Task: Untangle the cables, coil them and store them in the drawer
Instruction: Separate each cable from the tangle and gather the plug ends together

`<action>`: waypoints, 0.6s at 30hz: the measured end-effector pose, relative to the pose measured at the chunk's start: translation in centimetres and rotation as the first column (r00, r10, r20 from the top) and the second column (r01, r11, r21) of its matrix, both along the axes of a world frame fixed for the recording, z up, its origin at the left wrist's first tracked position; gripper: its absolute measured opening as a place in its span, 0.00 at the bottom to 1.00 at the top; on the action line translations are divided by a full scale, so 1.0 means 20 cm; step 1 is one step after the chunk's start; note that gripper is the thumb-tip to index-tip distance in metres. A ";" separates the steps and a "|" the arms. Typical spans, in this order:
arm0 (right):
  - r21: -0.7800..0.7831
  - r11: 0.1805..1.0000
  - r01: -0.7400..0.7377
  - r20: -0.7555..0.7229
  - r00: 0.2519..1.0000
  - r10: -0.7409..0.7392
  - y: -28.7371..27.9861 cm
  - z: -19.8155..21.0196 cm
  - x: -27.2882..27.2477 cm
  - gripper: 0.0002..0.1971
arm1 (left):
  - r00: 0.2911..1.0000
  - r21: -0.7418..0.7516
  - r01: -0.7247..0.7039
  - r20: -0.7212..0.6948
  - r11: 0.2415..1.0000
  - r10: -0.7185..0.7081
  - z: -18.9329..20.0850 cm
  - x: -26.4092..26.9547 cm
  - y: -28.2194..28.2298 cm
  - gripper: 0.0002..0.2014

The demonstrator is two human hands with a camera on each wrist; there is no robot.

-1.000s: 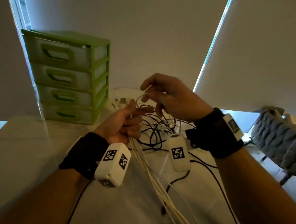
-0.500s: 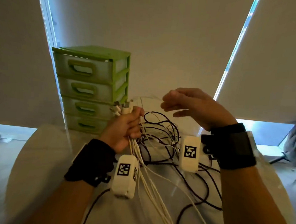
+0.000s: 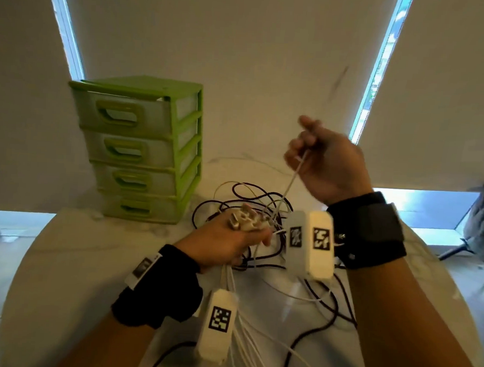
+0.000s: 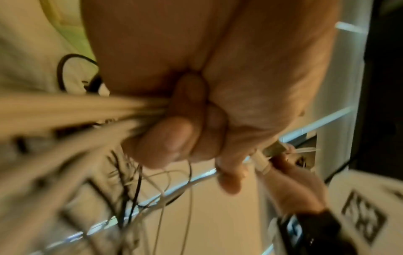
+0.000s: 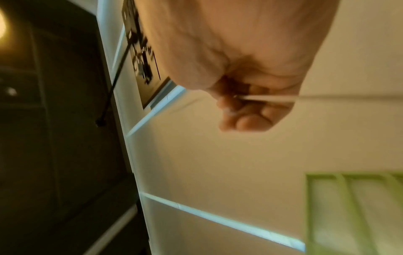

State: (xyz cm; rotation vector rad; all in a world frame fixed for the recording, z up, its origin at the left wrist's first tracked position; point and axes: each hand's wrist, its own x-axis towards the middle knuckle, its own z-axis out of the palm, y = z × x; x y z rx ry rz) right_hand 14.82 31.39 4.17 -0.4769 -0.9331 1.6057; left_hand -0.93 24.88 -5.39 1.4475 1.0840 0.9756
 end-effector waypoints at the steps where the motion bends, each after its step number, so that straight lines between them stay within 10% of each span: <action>1: -0.004 1.000 0.025 -0.043 0.999 -0.025 0.01 0.01 0.04 0.13 | 1.000 -0.022 0.016 -0.013 1.000 -0.017 0.00 0.01 -0.01 0.14; 6: 0.146 0.985 0.091 0.300 0.945 -0.132 0.03 -0.02 0.14 0.11 | 0.963 -0.067 -0.113 0.238 0.991 0.126 0.02 0.01 0.01 0.12; 13: 0.223 0.885 -0.408 0.948 0.302 -0.099 -0.09 -0.03 0.04 0.13 | 0.780 -0.022 -0.310 0.565 0.950 0.268 0.05 -0.02 0.04 0.18; 18: 0.141 0.835 -0.532 0.987 0.142 -0.076 -0.12 -0.05 -0.02 0.13 | 0.686 -0.023 -0.282 0.694 0.959 0.219 0.07 -0.01 0.03 0.17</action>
